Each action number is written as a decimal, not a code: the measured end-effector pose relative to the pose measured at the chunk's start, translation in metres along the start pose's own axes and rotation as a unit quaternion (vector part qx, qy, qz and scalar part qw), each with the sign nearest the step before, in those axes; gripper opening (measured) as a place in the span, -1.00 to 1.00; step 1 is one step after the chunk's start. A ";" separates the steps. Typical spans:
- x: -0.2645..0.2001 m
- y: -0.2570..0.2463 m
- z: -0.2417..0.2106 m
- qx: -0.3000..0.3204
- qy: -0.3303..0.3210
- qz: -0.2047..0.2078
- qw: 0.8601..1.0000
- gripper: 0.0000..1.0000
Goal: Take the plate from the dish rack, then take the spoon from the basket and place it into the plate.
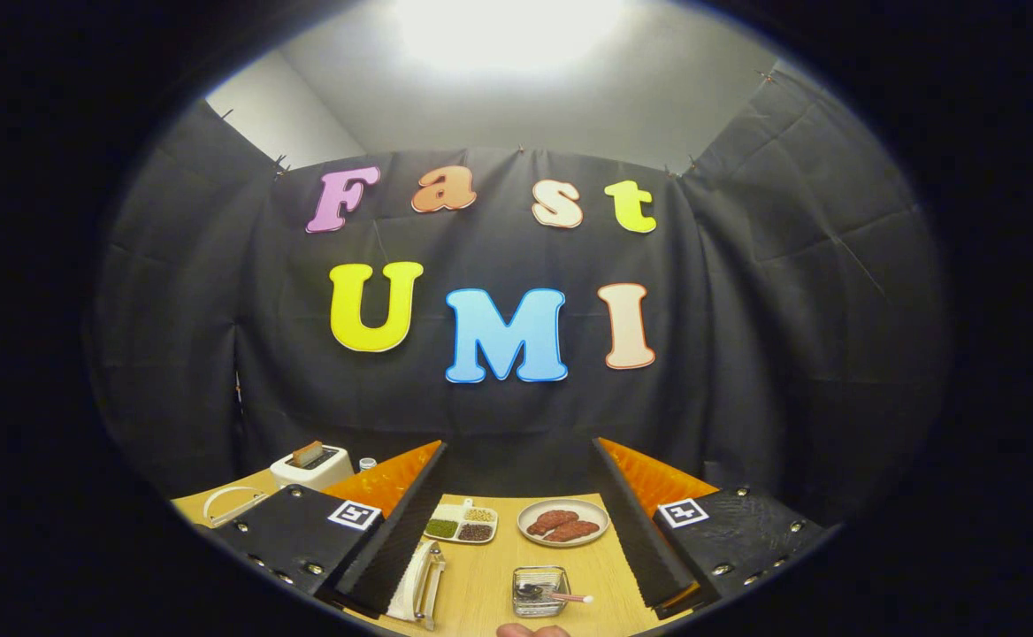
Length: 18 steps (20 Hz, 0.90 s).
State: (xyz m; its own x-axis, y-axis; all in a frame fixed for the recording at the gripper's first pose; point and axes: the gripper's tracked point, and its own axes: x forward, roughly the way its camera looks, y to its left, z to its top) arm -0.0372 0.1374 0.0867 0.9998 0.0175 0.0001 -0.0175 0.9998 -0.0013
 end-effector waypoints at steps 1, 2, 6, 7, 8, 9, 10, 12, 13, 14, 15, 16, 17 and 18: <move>0.001 0.006 -0.002 0.000 0.009 0.001 1.000 0.96; 0.003 0.013 -0.002 0.001 0.015 0.006 1.000 0.97; 0.012 0.049 -0.022 0.014 0.078 0.039 0.996 0.96; 0.013 0.058 -0.030 0.023 0.103 0.048 0.993 0.96; 0.014 0.069 -0.038 0.033 0.133 0.060 0.989 0.96; 0.016 0.080 -0.048 0.044 0.165 0.074 0.983 0.96; 0.016 0.091 -0.058 0.053 0.197 0.088 0.975 0.96; 0.019 0.109 -0.072 0.064 0.244 0.111 0.961 0.97; 0.021 0.115 -0.080 0.065 0.263 0.117 0.956 0.97; 0.023 0.121 -0.086 0.064 0.280 0.122 0.950 0.97; 0.024 0.127 -0.093 0.062 0.297 0.126 0.945 0.97; 0.024 0.134 -0.100 0.061 0.312 0.132 0.939 0.97; 0.024 0.140 -0.107 0.060 0.328 0.135 0.933 0.97; 0.026 0.145 -0.111 0.060 0.342 0.139 0.927 0.97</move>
State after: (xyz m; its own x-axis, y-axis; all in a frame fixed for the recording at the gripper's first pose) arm -0.0140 0.2827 -0.0246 0.7223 0.3109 -0.6178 -0.2338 0.9505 0.2049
